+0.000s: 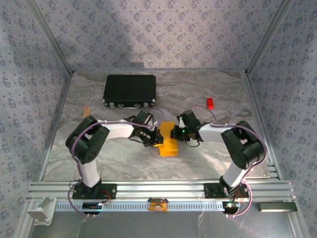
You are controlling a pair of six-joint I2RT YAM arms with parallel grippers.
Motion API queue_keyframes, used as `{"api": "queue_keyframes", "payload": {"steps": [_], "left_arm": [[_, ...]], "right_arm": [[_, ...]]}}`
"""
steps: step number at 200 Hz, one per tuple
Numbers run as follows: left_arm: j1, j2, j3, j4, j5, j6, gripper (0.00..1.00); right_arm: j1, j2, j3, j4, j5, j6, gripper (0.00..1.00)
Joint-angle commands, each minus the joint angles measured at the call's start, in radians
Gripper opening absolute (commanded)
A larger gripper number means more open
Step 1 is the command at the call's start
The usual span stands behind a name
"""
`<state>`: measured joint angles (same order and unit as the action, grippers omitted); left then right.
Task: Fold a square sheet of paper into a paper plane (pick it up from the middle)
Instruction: First fold the square sheet of paper in half at the center of the table.
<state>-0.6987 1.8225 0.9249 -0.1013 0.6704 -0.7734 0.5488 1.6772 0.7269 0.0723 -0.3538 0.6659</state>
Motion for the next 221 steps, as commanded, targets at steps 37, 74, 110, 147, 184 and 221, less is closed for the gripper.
{"api": "queue_keyframes", "payload": {"steps": [37, 74, 110, 147, 184, 221], "left_arm": [[0.028, 0.053, -0.092, 0.041, 0.01, 0.057, 0.08], [0.028, -0.033, -0.049, -0.022, -0.005, 0.066, 0.08], [0.008, -0.092, -0.049, 0.053, 0.042, 0.011, 0.09], [-0.018, -0.041, -0.055, 0.079, 0.075, -0.003, 0.09], [-0.025, -0.012, -0.091, 0.065, 0.051, 0.019, 0.08], [-0.025, 0.014, -0.134, 0.043, 0.023, 0.064, 0.08]], "right_arm": [[0.007, 0.049, -0.038, -0.156, 0.095, 0.004, 0.0], [0.004, 0.047, -0.041, -0.151, 0.092, 0.004, 0.0], [0.004, 0.041, -0.038, -0.16, 0.094, 0.003, 0.0], [0.006, 0.036, -0.032, -0.176, 0.099, 0.0, 0.0], [0.011, 0.029, -0.051, -0.159, 0.104, 0.012, 0.0], [0.01, 0.026, -0.052, -0.165, 0.109, 0.009, 0.0]]}}
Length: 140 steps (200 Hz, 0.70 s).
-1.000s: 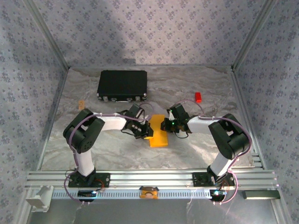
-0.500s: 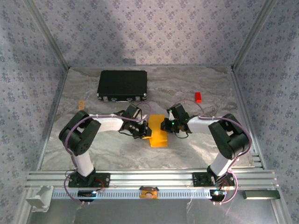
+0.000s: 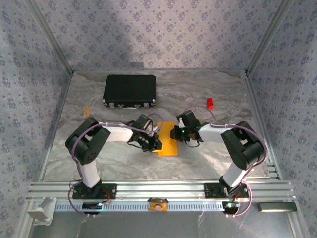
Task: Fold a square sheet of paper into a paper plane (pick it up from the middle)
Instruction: First fold the square sheet of paper in half at the center of the table.
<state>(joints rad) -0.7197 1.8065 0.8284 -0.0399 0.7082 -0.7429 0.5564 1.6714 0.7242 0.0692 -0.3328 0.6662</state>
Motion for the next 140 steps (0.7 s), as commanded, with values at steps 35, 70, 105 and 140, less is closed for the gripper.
{"api": "queue_keyframes", "payload": {"steps": [35, 70, 105, 140], "left_arm": [[-0.006, -0.012, -0.057, -0.035, -0.042, 0.043, 0.07], [-0.013, -0.072, -0.003, -0.066, -0.031, 0.038, 0.08], [-0.038, -0.062, 0.035, -0.046, -0.005, 0.036, 0.09], [-0.049, -0.01, 0.016, -0.035, -0.017, 0.036, 0.09]], "right_arm": [[0.004, 0.031, -0.049, -0.164, 0.095, 0.007, 0.0], [0.004, 0.024, -0.05, -0.167, 0.095, 0.008, 0.0], [0.004, 0.03, -0.049, -0.169, 0.095, 0.009, 0.0], [0.003, 0.029, -0.049, -0.169, 0.095, 0.006, 0.0]]}}
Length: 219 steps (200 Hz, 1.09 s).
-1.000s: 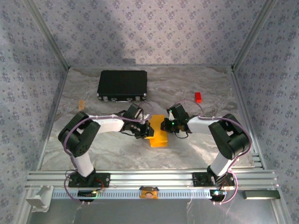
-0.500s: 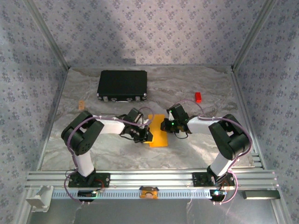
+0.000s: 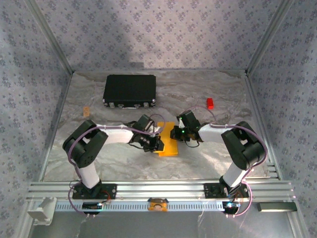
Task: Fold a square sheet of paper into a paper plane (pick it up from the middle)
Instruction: First fold the square sheet of paper in half at the center of the table.
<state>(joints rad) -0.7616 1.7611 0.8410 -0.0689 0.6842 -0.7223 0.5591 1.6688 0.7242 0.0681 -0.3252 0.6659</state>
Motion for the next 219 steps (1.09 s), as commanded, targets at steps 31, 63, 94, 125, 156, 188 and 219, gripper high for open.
{"api": "queue_keyframes", "payload": {"steps": [31, 63, 94, 125, 156, 188, 219], "left_arm": [[-0.004, 0.071, -0.047, 0.002, -0.01, 0.03, 0.09], [-0.005, 0.057, -0.087, -0.001, -0.013, 0.044, 0.09], [-0.005, 0.025, -0.127, 0.017, -0.01, 0.044, 0.1], [-0.007, 0.011, -0.152, 0.043, 0.022, 0.05, 0.13], [-0.008, -0.006, -0.186, 0.052, 0.005, 0.041, 0.14], [-0.017, -0.026, -0.176, 0.019, -0.01, 0.055, 0.14], [-0.043, -0.045, -0.141, -0.069, -0.053, 0.1, 0.13]], "right_arm": [[0.0, 0.033, -0.056, -0.163, 0.087, 0.006, 0.0], [-0.001, 0.033, -0.056, -0.163, 0.087, 0.006, 0.0], [-0.002, 0.038, -0.056, -0.159, 0.086, 0.001, 0.0], [-0.005, 0.047, -0.052, -0.158, 0.08, -0.001, 0.0], [-0.005, 0.049, -0.047, -0.162, 0.077, -0.004, 0.0], [-0.003, 0.046, -0.042, -0.169, 0.08, -0.006, 0.0], [-0.002, 0.046, -0.037, -0.174, 0.084, -0.006, 0.0]]}}
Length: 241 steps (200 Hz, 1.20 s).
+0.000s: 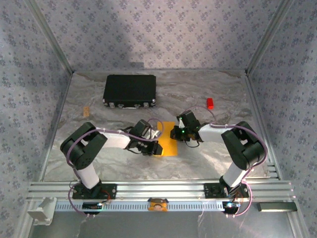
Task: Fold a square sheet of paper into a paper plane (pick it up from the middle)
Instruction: First fold the square sheet of paper in half at the center of the table.
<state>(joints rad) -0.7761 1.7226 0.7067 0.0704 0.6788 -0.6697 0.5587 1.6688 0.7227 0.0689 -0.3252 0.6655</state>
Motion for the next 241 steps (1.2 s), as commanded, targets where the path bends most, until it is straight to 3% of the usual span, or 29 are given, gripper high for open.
{"api": "queue_keyframes", "payload": {"steps": [1, 41, 72, 99, 121, 141, 161, 198, 241], "left_arm": [[-0.03, -0.007, -0.006, -0.21, -0.048, 0.048, 0.12], [-0.052, -0.069, 0.014, -0.267, -0.09, 0.053, 0.11], [-0.044, -0.251, -0.018, -0.24, -0.202, 0.002, 0.1], [0.043, -0.373, -0.054, -0.188, -0.232, -0.037, 0.13], [0.146, -0.404, -0.085, -0.096, -0.182, -0.091, 0.07], [0.194, -0.38, -0.077, -0.039, -0.147, -0.121, 0.0], [0.196, -0.305, -0.006, -0.046, -0.107, -0.107, 0.0], [0.19, -0.172, 0.078, 0.012, -0.076, -0.141, 0.0], [0.192, -0.054, 0.176, 0.0, -0.079, -0.15, 0.0]], "right_arm": [[-0.002, 0.047, -0.036, -0.176, 0.084, -0.006, 0.0], [0.005, 0.046, -0.02, -0.194, 0.088, -0.018, 0.0], [0.017, 0.036, 0.008, -0.201, 0.068, -0.078, 0.0], [0.04, 0.034, 0.054, -0.204, 0.06, -0.11, 0.0], [0.07, -0.004, 0.078, -0.198, 0.086, -0.112, 0.04], [0.079, -0.077, 0.073, -0.221, 0.156, -0.101, 0.1], [0.072, -0.189, 0.014, -0.235, 0.245, -0.057, 0.17], [0.044, -0.38, -0.12, -0.23, 0.29, 0.022, 0.29], [0.051, -0.533, -0.245, -0.184, 0.371, 0.088, 0.3]]}}
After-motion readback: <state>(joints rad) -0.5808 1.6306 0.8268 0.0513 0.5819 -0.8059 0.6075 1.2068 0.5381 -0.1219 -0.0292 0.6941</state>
